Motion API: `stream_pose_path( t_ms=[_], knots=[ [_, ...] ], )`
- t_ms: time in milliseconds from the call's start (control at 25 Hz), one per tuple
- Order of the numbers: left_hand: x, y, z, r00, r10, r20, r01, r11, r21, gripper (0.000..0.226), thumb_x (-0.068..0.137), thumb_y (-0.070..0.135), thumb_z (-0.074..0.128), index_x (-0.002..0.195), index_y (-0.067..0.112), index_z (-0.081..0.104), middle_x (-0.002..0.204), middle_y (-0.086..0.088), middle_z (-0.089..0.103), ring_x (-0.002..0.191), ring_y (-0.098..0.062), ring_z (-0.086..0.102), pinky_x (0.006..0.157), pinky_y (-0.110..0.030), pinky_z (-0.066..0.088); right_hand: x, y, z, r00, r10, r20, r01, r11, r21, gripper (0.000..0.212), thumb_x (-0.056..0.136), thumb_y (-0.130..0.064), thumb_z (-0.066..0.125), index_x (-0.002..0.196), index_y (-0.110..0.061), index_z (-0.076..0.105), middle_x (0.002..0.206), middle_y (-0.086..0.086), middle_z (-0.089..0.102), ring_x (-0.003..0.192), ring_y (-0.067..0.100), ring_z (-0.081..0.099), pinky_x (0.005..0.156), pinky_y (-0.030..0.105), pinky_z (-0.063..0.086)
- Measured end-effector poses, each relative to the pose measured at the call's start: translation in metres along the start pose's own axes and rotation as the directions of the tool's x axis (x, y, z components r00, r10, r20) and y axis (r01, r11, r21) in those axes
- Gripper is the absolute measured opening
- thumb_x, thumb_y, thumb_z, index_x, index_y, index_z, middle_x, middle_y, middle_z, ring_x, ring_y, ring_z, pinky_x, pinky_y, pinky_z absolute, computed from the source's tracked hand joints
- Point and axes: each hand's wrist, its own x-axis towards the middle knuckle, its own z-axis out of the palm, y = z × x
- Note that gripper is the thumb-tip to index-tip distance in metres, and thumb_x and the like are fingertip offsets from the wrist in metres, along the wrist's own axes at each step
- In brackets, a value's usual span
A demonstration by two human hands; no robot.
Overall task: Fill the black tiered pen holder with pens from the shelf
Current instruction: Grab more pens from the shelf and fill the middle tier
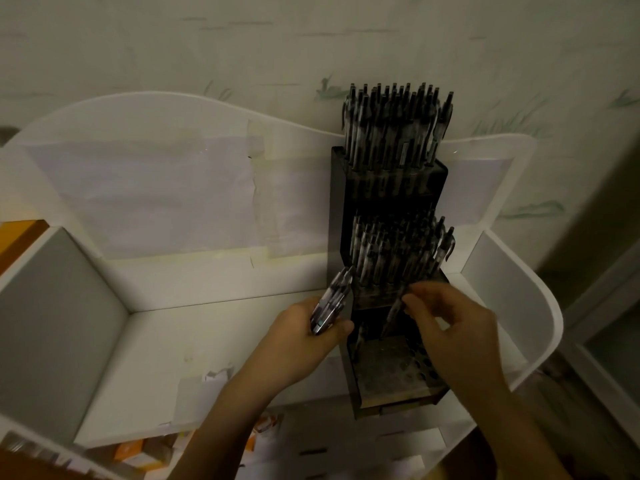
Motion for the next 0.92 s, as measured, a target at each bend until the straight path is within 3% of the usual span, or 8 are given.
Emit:
stream_pose_path(
  t_ms=[160, 440, 720, 920],
  knots=[
    [0.000, 0.001, -0.001, 1.000, 0.009, -0.009, -0.009, 1.000, 0.006, 0.018, 0.089, 0.044, 0.063, 0.078, 0.035, 0.052, 0.065, 0.009, 0.055, 0.058, 0.008, 0.054, 0.051, -0.006, 0.038, -0.008, 0.019, 0.018, 0.999, -0.022, 0.037, 0.025, 0.997, -0.079, 0.015, 0.084, -0.011, 0.072, 0.097, -0.019, 0.071, 0.082, -0.014, 0.069, 0.083, -0.004, 0.066, 0.074, 0.004, 0.049],
    [0.000, -0.002, -0.003, 0.999, 0.004, -0.034, -0.003, 1.000, 0.016, 0.020, 0.089, 0.045, 0.062, 0.077, 0.033, 0.052, 0.066, 0.010, 0.055, 0.059, 0.007, 0.054, 0.051, -0.007, 0.039, -0.007, 0.022, 0.023, 0.999, -0.020, 0.048, 0.021, 0.999, -0.038, 0.013, 0.084, -0.019, 0.070, 0.097, -0.022, 0.070, 0.083, -0.020, 0.067, 0.082, -0.007, 0.067, 0.073, 0.004, 0.049],
    [0.002, 0.000, -0.003, 0.999, 0.012, -0.037, -0.012, 1.000, 0.011, 0.021, 0.090, 0.043, 0.062, 0.075, 0.033, 0.051, 0.065, 0.009, 0.054, 0.060, 0.007, 0.054, 0.053, -0.007, 0.038, -0.026, 0.045, 0.032, 0.982, 0.055, 0.182, -0.024, 0.986, -0.168, 0.010, 0.084, -0.015, 0.074, 0.093, -0.020, 0.073, 0.080, -0.015, 0.067, 0.078, -0.014, 0.062, 0.069, 0.000, 0.045],
    [0.003, 0.002, -0.001, 1.000, 0.008, -0.021, -0.008, 1.000, 0.012, 0.020, 0.090, 0.043, 0.061, 0.076, 0.034, 0.050, 0.067, 0.010, 0.054, 0.059, 0.007, 0.053, 0.052, -0.006, 0.037, -0.023, 0.051, 0.033, 0.976, 0.083, 0.200, -0.052, 0.986, -0.159, 0.009, 0.083, -0.014, 0.075, 0.091, -0.017, 0.075, 0.081, -0.005, 0.073, 0.078, -0.012, 0.063, 0.070, 0.001, 0.045]
  ],
)
